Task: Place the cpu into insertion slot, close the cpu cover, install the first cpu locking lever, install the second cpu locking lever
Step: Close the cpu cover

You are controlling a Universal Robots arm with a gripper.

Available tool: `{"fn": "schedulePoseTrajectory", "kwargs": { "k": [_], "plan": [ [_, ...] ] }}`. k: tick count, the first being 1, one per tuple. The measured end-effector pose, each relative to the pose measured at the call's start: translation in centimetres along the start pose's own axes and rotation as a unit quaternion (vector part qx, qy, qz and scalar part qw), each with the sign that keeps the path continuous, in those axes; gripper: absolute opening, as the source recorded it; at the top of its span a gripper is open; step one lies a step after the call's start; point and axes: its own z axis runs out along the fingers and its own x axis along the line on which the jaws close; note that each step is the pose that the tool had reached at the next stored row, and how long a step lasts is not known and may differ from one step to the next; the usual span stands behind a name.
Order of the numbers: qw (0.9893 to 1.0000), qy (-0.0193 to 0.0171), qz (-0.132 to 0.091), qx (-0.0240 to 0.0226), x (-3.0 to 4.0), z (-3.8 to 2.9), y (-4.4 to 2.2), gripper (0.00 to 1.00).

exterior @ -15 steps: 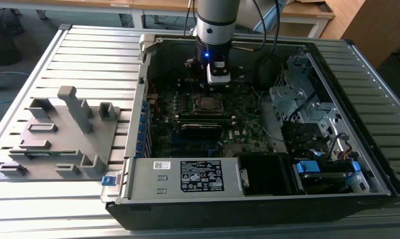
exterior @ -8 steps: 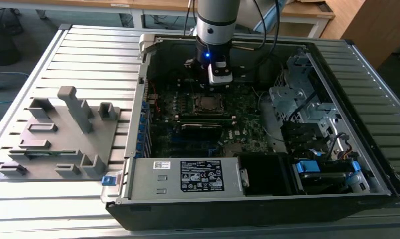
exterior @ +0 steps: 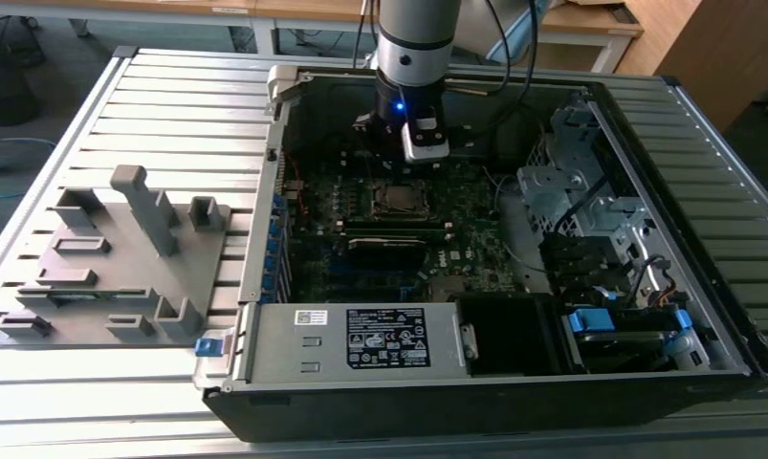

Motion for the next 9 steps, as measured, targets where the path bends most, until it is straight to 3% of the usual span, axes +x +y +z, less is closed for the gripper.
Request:
{"fn": "schedulePoseTrajectory", "kwargs": {
  "k": [9],
  "plan": [
    [0.9998,0.0009,-0.02,-0.0002,0.0,0.01,0.0,0.1]
  ]
}}
